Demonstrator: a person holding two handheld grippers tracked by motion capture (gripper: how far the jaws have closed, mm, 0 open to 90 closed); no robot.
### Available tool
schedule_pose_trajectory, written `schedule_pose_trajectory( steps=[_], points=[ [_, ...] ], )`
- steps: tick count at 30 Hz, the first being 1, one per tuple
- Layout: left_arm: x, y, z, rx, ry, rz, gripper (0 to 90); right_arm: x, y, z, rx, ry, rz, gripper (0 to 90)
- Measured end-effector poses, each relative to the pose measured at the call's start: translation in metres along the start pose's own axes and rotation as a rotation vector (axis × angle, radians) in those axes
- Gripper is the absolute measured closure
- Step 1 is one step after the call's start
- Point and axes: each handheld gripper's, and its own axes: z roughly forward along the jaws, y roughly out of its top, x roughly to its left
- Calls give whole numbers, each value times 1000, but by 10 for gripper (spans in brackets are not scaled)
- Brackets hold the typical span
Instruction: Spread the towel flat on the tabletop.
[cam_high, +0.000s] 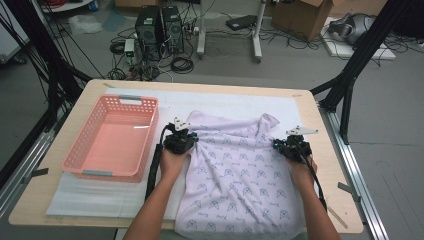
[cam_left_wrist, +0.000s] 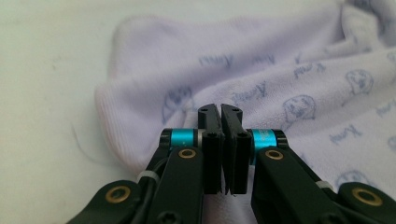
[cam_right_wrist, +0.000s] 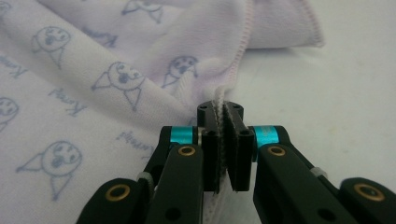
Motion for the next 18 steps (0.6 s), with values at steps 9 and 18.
schedule_pose_trajectory(
  steps=[9, 18],
  points=[
    [3, 4, -12, -16, -68, -80, 520, -3, 4, -1, -24, -28, 68, 727],
    [-11, -19, -53, -87, -148, -17, 418, -1, -7, -39, -32, 51, 39, 528]
  ],
)
